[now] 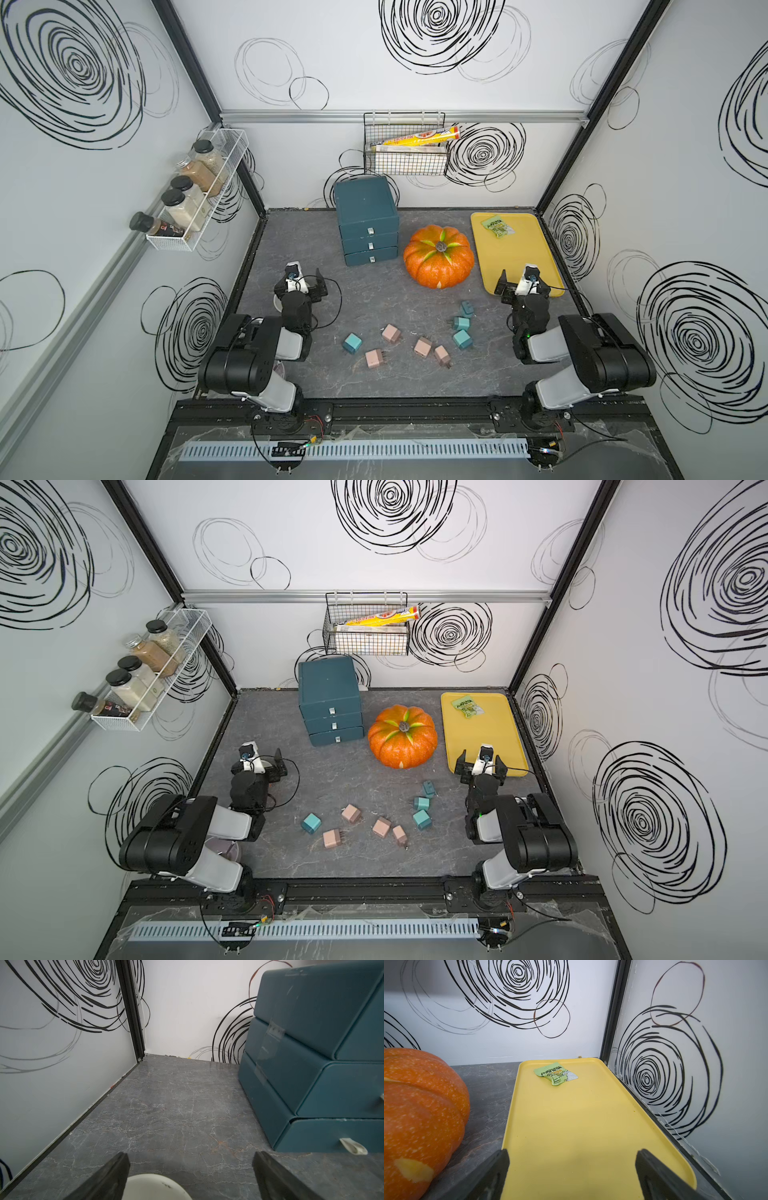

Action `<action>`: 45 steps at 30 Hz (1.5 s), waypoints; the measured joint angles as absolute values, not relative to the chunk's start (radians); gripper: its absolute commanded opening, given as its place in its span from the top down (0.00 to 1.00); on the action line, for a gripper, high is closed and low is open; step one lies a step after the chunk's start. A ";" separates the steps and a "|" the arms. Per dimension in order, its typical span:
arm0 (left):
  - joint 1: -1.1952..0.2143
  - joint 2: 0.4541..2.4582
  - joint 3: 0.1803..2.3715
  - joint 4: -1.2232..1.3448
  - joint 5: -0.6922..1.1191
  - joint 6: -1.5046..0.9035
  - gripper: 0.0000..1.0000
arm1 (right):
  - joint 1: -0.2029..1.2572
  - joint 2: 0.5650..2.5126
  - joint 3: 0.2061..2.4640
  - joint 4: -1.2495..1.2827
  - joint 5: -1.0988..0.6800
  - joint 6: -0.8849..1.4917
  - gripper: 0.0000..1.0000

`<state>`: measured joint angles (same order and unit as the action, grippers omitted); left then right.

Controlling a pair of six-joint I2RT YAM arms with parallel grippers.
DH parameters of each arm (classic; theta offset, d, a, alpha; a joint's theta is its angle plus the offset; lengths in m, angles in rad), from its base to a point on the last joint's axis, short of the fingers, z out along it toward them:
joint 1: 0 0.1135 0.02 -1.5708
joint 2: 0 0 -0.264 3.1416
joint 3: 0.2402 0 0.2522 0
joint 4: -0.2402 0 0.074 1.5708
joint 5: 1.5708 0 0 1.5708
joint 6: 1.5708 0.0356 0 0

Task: Place the plugs into the drawer by color
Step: Move the storage box to the center of the board.

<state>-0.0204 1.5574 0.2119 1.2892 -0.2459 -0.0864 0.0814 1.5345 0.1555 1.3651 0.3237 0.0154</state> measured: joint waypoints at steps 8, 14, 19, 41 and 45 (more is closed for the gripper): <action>-0.020 1.557 0.212 1.289 -0.246 -0.086 0.01 | 0.081 1.534 0.155 1.369 0.324 0.016 0.00; -0.020 1.557 0.212 1.289 -0.246 -0.086 0.01 | 0.081 1.534 0.155 1.369 0.324 0.016 0.00; -0.020 1.557 0.212 1.289 -0.246 -0.086 0.01 | 0.081 1.534 0.155 1.369 0.324 0.016 0.00; -0.173 1.199 0.222 1.123 -0.358 -0.044 0.01 | 0.113 1.073 0.282 0.934 0.278 0.112 0.00; -0.200 1.052 0.396 0.824 -0.457 -0.228 0.01 | 0.114 0.937 0.401 0.803 0.070 0.208 0.00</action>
